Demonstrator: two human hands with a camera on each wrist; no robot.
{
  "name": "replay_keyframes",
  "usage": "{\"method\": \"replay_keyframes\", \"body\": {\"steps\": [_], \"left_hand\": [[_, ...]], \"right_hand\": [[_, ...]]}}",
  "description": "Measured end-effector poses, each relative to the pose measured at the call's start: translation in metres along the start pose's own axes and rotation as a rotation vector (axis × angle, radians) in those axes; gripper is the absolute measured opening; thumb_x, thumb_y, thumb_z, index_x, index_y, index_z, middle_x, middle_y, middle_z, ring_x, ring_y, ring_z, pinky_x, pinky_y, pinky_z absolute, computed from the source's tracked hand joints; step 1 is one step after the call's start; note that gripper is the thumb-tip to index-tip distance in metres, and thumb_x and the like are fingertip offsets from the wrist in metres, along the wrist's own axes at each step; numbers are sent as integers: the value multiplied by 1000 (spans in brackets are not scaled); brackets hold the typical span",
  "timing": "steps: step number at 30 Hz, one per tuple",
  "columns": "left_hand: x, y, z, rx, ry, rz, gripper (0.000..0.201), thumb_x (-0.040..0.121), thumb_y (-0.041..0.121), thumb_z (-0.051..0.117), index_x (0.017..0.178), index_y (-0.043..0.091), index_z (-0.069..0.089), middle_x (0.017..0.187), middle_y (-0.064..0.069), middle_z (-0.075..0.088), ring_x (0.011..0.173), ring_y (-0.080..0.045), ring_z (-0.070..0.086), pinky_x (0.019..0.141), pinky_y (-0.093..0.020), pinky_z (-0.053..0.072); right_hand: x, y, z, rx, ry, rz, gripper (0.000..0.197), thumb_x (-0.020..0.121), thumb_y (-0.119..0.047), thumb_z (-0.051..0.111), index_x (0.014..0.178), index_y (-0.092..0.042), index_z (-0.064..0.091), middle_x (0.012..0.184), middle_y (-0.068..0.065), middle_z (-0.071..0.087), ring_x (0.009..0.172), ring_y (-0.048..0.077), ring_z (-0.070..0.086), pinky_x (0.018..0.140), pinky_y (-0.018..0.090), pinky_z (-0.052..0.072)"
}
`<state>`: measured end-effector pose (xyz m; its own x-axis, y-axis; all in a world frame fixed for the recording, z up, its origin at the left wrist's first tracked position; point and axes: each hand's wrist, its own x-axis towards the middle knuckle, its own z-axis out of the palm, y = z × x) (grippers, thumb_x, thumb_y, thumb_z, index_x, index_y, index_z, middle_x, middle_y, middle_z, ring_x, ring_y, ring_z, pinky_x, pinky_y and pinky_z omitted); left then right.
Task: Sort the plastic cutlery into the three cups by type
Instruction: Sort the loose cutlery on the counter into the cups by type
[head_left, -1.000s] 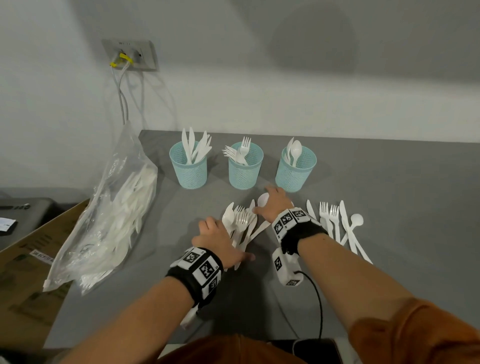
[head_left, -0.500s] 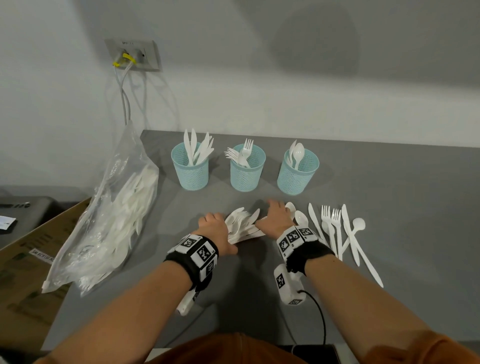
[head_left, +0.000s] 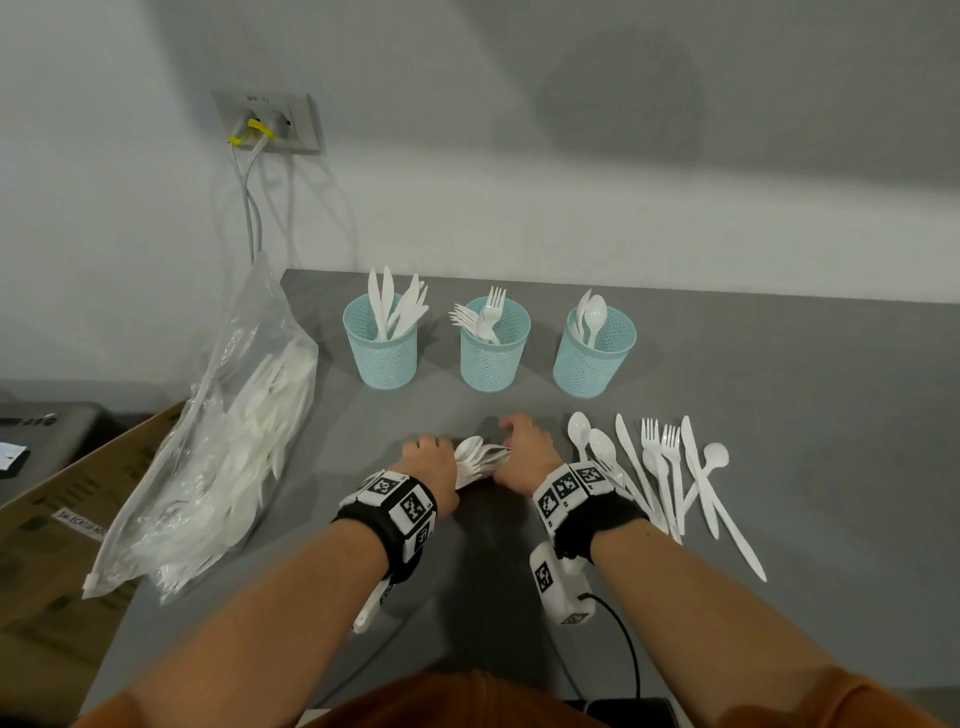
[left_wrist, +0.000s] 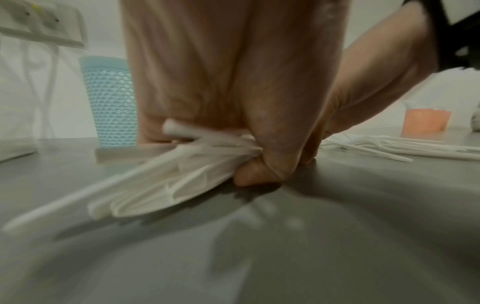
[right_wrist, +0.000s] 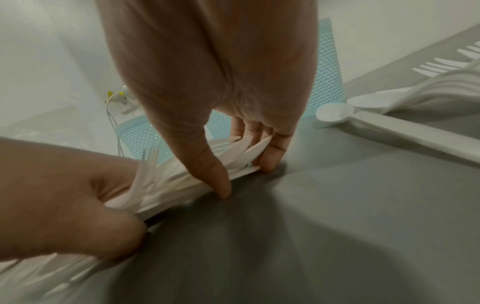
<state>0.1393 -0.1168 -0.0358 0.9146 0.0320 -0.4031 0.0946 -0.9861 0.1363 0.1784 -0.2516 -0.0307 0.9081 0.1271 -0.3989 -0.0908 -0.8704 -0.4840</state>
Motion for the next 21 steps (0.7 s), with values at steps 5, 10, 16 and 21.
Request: {"method": "replay_keyframes", "body": {"steps": [5, 10, 16, 21], "left_hand": [[1, -4, -5, -95, -15, 69, 44, 86, 17, 59, 124, 2, 42, 129, -18, 50, 116, -34, 54, 93, -37, 43], [-3, -12, -20, -440, 14, 189, 40, 94, 24, 53, 130, 8, 46, 126, -14, 58, 114, -29, 56, 91, -30, 41], [-11, -20, -40, -1059, 90, 201, 12, 94, 27, 57, 94, 24, 45, 63, -3, 54, 36, -15, 48, 41, -25, 44], [-12, -25, -53, -1334, -2, 289, 16, 95, 28, 56, 101, 14, 50, 69, -7, 53, 39, -14, 41, 41, -24, 42]], "right_hand": [[0, -5, -1, -222, -20, -67, 37, 77, -23, 63, 114, -23, 60, 119, 5, 63, 121, 29, 48, 103, 36, 38], [0, -5, -24, 44, 175, -171, 60, 71, -23, 75, 125, -19, 51, 125, 6, 54, 120, 27, 46, 103, 35, 34], [-14, -32, -51, 512, 198, -330, 46, 83, -6, 60, 125, -20, 49, 102, -6, 56, 79, 8, 55, 75, 20, 44], [-18, -56, -55, 713, 166, -351, 20, 92, -17, 53, 109, -28, 57, 98, -2, 61, 77, 13, 59, 78, 28, 50]]}}
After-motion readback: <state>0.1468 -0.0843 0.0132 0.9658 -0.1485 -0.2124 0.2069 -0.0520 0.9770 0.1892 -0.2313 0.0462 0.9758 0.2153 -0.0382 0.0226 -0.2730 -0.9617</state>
